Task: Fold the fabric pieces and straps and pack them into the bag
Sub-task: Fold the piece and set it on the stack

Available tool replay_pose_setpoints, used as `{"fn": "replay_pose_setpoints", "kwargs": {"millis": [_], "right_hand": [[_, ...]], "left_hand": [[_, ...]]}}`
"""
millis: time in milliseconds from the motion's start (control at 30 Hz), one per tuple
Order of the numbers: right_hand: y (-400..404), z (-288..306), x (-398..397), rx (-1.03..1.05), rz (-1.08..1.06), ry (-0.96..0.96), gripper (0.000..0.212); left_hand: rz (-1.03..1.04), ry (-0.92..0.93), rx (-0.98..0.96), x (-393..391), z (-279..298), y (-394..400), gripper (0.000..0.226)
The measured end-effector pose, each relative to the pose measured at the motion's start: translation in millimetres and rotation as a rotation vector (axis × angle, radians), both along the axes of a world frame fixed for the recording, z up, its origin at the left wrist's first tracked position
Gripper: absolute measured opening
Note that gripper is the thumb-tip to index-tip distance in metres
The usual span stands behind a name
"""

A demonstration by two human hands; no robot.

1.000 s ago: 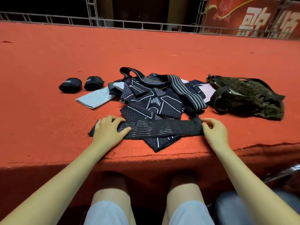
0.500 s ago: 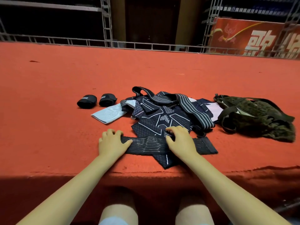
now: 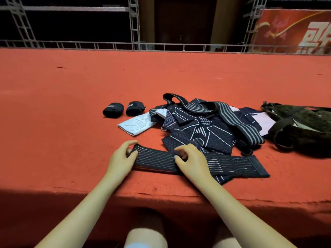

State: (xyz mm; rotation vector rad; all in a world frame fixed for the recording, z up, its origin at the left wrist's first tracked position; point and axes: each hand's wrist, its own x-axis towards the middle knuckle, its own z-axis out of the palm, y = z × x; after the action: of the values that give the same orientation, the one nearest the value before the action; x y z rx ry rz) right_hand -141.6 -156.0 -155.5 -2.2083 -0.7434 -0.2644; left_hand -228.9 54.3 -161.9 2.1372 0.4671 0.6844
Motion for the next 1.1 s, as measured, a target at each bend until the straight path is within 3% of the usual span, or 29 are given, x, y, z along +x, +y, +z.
{"fn": "replay_pose_setpoints", "kwargs": {"millis": [133,267,333,500,767,933,1100], "right_hand": [[-1,-3,0,-0.053,0.001,-0.053,0.011],[1,-4,-1,-0.075,0.068,-0.056,0.015],[0,-1,-1,0.016,0.064,0.015,0.019],[-4,7,-3,0.281,-0.009,0.284,0.024],[-2,5,-1,-0.055,0.078,0.142,0.039],[-5,5,-2,0.097,0.04,0.193,0.032],[-5,4,-2,0.096,0.033,0.193,0.03]], "left_hand": [[-0.022,-0.079,-0.017,-1,-1,-2,0.037],[-0.047,-0.204,-0.465,-4,9,-14,0.031],[-0.108,-0.181,-0.552,1,14,-30,0.03],[-0.269,-0.066,-0.246,18,11,-66,0.024],[-0.202,0.036,0.028,19,-2,-57,0.044],[0.029,0.098,0.211,22,-9,-63,0.037],[-0.062,0.124,0.204,18,-2,-68,0.04]]}}
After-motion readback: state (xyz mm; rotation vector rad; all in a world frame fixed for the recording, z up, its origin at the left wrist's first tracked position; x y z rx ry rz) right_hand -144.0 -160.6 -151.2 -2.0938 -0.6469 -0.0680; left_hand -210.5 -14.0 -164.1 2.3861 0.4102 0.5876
